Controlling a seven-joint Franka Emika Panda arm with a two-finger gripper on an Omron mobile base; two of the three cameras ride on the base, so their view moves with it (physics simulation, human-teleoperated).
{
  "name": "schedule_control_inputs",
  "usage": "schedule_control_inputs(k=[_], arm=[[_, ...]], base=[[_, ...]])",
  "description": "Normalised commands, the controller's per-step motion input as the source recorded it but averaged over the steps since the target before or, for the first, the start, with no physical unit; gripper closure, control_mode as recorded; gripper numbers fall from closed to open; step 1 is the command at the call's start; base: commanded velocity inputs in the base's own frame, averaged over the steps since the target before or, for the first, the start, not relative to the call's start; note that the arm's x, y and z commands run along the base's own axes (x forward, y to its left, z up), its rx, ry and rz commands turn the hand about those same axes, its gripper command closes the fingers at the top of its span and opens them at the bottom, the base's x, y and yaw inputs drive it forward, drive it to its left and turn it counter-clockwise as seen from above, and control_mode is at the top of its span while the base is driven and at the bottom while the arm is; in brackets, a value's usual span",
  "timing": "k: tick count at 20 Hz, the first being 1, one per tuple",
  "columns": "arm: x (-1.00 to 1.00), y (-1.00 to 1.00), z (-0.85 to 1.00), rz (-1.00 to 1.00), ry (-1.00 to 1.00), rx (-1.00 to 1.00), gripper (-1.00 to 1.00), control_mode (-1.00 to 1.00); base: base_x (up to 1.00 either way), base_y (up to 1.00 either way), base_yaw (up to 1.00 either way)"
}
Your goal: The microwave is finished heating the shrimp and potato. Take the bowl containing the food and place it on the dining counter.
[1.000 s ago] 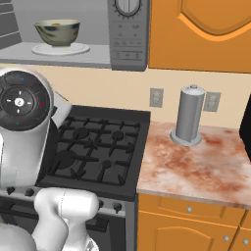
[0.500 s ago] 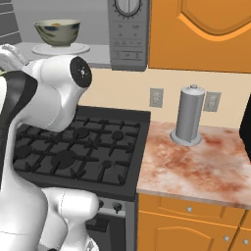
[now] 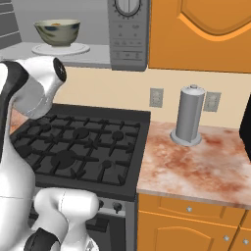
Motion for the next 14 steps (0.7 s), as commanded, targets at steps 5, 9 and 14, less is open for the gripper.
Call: schedule_control_inputs(k=[5, 9, 14], arm=[[-0.52, 1.00, 0.00, 0.23, 0.00, 0.00, -1.00, -1.00], [-0.46, 1.00, 0.00, 0.03, -0.02, 0.00, -1.00, -1.00], [-0.13, 0.44, 0.00, -0.07, -0.05, -0.03, -1.00, -1.00]], base=[[0.00, 0.00, 0.00], [0.00, 0.00, 0.00], [0.00, 0.00, 0.00]])
